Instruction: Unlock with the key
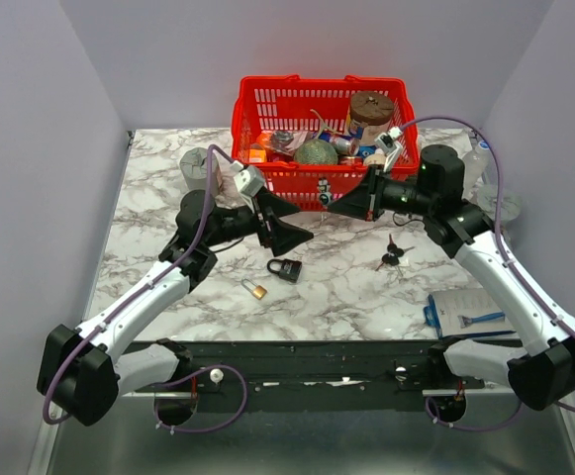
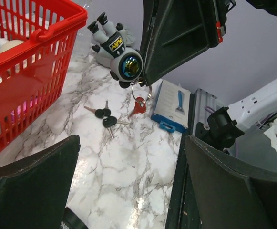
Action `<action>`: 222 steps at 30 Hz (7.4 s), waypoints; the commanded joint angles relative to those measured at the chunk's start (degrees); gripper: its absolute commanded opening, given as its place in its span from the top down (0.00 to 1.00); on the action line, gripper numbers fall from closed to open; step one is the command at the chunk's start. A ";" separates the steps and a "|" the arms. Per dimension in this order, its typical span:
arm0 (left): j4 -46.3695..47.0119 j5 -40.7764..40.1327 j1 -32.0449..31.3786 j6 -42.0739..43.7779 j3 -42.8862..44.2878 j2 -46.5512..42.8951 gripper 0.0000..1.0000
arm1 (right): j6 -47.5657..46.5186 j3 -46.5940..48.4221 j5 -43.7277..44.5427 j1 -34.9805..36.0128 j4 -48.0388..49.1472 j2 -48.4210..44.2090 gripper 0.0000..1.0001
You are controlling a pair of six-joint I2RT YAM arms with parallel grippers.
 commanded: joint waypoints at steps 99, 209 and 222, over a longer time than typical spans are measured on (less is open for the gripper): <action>-39.24 15.22 -9.75 24.20 5.92 6.87 1.00 | -17.25 -20.22 -6.48 16.29 8.74 -1.23 0.99; -23.23 -6.32 -14.14 -9.48 -12.82 -14.58 1.00 | -12.75 -26.92 7.06 15.24 16.94 -12.04 0.52; -40.82 7.04 -14.14 7.41 -4.02 -8.95 1.00 | -22.35 -21.63 -6.11 17.96 1.80 -6.24 0.58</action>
